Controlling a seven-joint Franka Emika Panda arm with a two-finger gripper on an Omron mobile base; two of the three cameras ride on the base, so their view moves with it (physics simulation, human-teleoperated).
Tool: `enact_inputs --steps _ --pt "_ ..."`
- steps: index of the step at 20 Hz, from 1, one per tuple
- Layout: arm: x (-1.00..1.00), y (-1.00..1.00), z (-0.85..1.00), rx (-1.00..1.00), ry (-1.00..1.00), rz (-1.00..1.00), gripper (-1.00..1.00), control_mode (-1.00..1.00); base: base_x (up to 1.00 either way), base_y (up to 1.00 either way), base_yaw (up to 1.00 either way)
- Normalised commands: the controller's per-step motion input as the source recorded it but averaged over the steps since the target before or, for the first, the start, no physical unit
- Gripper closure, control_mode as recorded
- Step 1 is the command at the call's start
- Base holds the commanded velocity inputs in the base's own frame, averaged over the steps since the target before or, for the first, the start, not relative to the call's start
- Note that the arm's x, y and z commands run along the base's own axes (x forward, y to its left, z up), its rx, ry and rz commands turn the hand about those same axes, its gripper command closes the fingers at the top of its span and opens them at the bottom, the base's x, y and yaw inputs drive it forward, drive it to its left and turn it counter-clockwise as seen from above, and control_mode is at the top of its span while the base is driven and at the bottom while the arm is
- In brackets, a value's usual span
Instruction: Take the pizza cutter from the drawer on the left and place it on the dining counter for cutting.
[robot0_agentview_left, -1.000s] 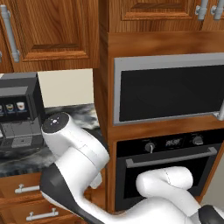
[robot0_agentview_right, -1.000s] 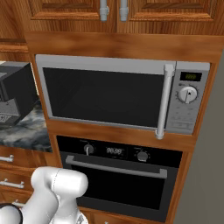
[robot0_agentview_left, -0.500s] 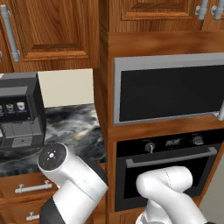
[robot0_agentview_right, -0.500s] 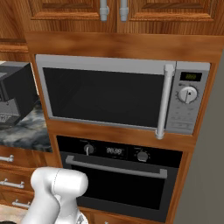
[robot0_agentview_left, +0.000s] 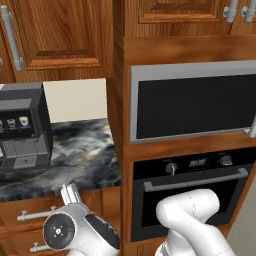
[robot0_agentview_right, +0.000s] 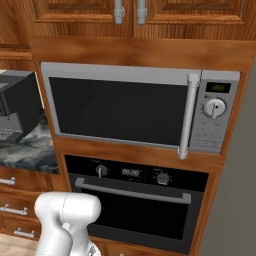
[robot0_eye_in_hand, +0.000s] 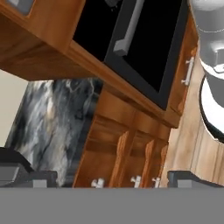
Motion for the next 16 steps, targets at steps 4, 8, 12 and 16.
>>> enact_inputs --steps 4,8,12,16 --pt "0.38 0.3 -0.58 0.01 -0.35 0.0 -1.0 -1.0 0.0 0.0 0.0" --pt "0.32 0.29 -0.62 0.07 -0.37 0.0 -1.0 -1.0 0.0 0.0 0.0" --pt "0.23 0.37 -0.58 0.11 -0.37 -0.02 -1.0 -1.0 0.0 0.0 0.0" --pt "0.06 0.36 -0.6 0.23 -0.34 -0.08 -1.0 -1.0 0.0 0.0 0.0"
